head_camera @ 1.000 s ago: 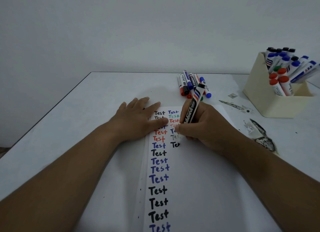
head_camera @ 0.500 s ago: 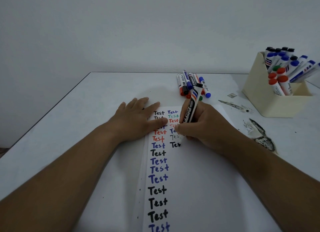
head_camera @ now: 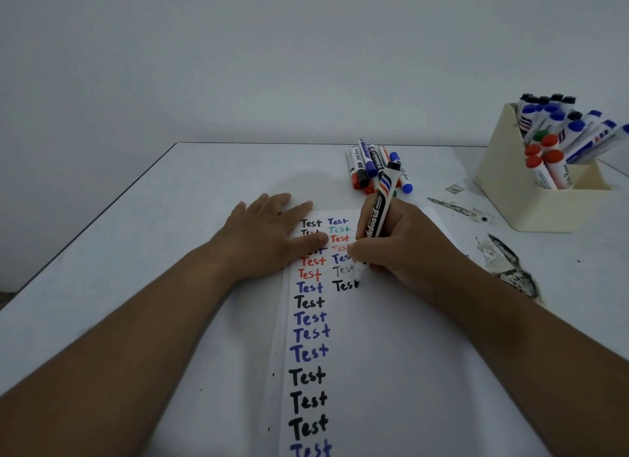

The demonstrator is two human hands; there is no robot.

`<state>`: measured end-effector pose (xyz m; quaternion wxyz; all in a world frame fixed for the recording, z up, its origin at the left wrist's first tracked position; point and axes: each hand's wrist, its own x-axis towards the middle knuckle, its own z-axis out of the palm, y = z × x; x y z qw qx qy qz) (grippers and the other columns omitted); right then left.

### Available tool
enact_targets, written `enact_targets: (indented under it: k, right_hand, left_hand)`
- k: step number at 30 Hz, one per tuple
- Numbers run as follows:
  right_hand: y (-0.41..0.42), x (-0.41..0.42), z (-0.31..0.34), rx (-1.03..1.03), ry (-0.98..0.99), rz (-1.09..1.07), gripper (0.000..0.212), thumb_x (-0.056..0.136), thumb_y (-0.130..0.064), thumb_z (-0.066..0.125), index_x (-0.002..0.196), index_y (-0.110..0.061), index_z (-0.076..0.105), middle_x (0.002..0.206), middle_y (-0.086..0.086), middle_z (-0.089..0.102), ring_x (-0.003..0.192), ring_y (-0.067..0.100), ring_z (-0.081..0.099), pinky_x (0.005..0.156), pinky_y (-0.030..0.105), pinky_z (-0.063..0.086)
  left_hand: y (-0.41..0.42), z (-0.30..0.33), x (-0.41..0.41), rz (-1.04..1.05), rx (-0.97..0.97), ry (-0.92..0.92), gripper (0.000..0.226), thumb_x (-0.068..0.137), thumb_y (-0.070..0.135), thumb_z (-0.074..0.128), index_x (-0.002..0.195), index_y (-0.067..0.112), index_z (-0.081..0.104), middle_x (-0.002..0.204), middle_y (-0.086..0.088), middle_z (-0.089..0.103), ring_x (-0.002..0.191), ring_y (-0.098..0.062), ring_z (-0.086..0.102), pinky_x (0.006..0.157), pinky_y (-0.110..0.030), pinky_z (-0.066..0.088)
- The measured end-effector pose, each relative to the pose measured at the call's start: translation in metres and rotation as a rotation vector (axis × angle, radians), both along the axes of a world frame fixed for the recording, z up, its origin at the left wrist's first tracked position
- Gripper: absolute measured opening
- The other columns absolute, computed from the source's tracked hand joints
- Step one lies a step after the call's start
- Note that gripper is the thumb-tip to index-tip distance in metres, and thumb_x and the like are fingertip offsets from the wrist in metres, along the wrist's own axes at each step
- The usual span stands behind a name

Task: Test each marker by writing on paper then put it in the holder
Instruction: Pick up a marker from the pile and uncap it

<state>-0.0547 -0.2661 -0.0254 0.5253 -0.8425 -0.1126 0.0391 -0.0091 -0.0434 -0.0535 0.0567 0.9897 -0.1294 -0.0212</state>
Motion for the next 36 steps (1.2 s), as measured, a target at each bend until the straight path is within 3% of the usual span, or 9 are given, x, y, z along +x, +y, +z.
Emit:
enact_targets:
  k: [7, 11, 16, 19, 23, 26, 30, 36]
  right_hand:
    - [-0.001, 0.002, -0.003, 0.019, -0.031, -0.014, 0.023, 0.082, -0.001, 0.075, 0.080, -0.013, 0.056, 0.066, 0.003, 0.057, 0.057, 0.012, 0.054, 0.061, 0.028, 0.048]
    - [-0.005, 0.003, -0.003, 0.208, -0.003, -0.047, 0.021, 0.083, 0.002, 0.072, 0.078, -0.012, 0.057, 0.064, 0.010, 0.060, 0.051, 0.013, 0.052, 0.050, 0.024, 0.046]
    - [-0.008, 0.009, -0.007, 0.436, 0.040, -0.110, 0.020, 0.086, 0.002, 0.070, 0.077, -0.013, 0.059, 0.072, 0.022, 0.063, 0.050, 0.018, 0.052, 0.048, 0.027, 0.042]
    - [-0.010, 0.012, -0.008, 0.523, 0.055, -0.130, 0.017, 0.088, -0.001, 0.071, 0.083, -0.014, 0.061, 0.082, 0.032, 0.065, 0.057, 0.022, 0.056, 0.054, 0.032, 0.046]
    - [-0.011, 0.013, -0.008, 0.661, 0.078, -0.097, 0.011, 0.085, 0.000, 0.073, 0.091, -0.007, 0.066, 0.093, 0.024, 0.073, 0.073, 0.025, 0.068, 0.065, 0.029, 0.057]
    - [-0.013, 0.014, -0.006, 0.772, 0.085, -0.040, 0.008, 0.084, 0.003, 0.070, 0.089, -0.003, 0.068, 0.099, 0.024, 0.073, 0.084, 0.030, 0.072, 0.073, 0.032, 0.061]
    - [-0.014, 0.014, -0.006, 0.854, 0.099, 0.009, 0.014, 0.094, 0.009, 0.053, 0.095, 0.001, 0.064, 0.097, 0.027, 0.071, 0.087, 0.036, 0.072, 0.079, 0.039, 0.063]
    - [-0.011, 0.013, -0.005, 0.816, 0.070, -0.004, 0.013, 0.087, 0.006, 0.063, 0.098, 0.000, 0.061, 0.100, 0.028, 0.072, 0.089, 0.041, 0.073, 0.076, 0.037, 0.062]
  left_hand:
    - [-0.001, 0.002, -0.002, 0.090, -0.179, 0.005, 0.077, 0.093, 0.072, 0.036, 0.158, 0.033, 0.020, 0.167, 0.003, 0.012, 0.153, -0.016, 0.010, 0.124, -0.043, 0.007]
    - [0.001, 0.006, -0.006, 0.132, -0.364, -0.015, 0.061, 0.100, 0.043, 0.048, 0.156, 0.031, 0.028, 0.165, 0.005, 0.019, 0.148, -0.014, 0.028, 0.124, -0.040, 0.017]
    - [0.000, 0.007, -0.009, 0.134, -0.456, -0.114, 0.049, 0.102, 0.022, 0.051, 0.150, 0.029, 0.043, 0.156, 0.004, 0.040, 0.139, -0.011, 0.041, 0.113, -0.021, 0.025]
    - [-0.002, 0.009, -0.011, 0.135, -0.534, -0.163, 0.044, 0.100, 0.027, 0.059, 0.143, 0.030, 0.052, 0.141, 0.007, 0.056, 0.117, 0.000, 0.052, 0.100, -0.013, 0.033]
    - [-0.006, 0.016, -0.013, 0.097, -0.642, -0.234, 0.029, 0.093, 0.031, 0.069, 0.121, 0.031, 0.067, 0.111, 0.016, 0.070, 0.092, 0.011, 0.060, 0.078, 0.002, 0.038]
    - [-0.008, 0.018, -0.017, 0.035, -0.692, -0.217, 0.029, 0.088, 0.028, 0.075, 0.116, 0.033, 0.070, 0.100, 0.022, 0.070, 0.093, 0.017, 0.060, 0.080, -0.001, 0.045]
    - [-0.012, 0.020, -0.019, -0.014, -0.663, -0.226, 0.036, 0.082, 0.029, 0.080, 0.117, 0.032, 0.070, 0.098, 0.021, 0.069, 0.093, 0.015, 0.059, 0.074, 0.000, 0.042]
    - [-0.016, 0.022, -0.024, -0.042, -0.693, -0.225, 0.042, 0.080, 0.028, 0.082, 0.118, 0.034, 0.068, 0.096, 0.021, 0.070, 0.088, 0.009, 0.061, 0.070, -0.003, 0.042]
